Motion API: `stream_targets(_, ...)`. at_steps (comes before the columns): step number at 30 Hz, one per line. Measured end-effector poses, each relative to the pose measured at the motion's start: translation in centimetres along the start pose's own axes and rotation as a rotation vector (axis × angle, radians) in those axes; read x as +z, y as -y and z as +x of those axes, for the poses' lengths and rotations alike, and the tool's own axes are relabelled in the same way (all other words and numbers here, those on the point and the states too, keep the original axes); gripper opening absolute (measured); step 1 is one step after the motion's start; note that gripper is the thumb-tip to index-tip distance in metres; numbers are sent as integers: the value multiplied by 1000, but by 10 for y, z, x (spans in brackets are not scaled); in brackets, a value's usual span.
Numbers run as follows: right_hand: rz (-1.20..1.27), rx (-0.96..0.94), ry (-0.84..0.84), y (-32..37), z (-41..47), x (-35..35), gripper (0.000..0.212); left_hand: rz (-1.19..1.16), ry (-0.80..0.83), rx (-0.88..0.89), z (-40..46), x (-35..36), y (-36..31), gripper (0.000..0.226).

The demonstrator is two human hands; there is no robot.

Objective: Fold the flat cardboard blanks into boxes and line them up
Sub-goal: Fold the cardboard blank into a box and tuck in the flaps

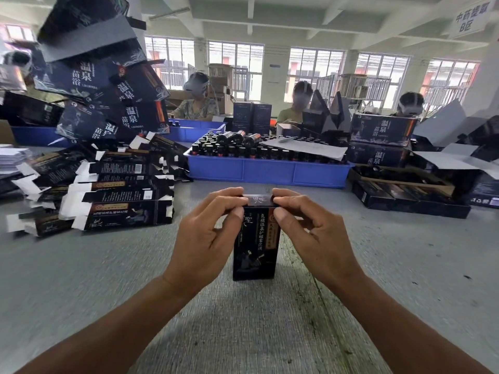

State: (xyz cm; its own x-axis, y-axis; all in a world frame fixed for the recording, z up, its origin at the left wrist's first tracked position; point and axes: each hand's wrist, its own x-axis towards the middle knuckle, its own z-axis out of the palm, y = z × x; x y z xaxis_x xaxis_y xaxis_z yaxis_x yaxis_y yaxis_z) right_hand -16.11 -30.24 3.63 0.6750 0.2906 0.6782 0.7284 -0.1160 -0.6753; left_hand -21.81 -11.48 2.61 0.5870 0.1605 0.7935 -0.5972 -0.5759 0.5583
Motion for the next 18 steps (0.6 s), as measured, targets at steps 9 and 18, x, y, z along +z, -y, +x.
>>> stream_targets(9, -109, -12, -46, -7, -3, 7, 25, 14, 114, -13, -6, -1, 15, 27)
stream_targets(18, -636, 62, 336, -18, -27, 46, 86, -228, -28, -374, 2, -1, 27, 36)
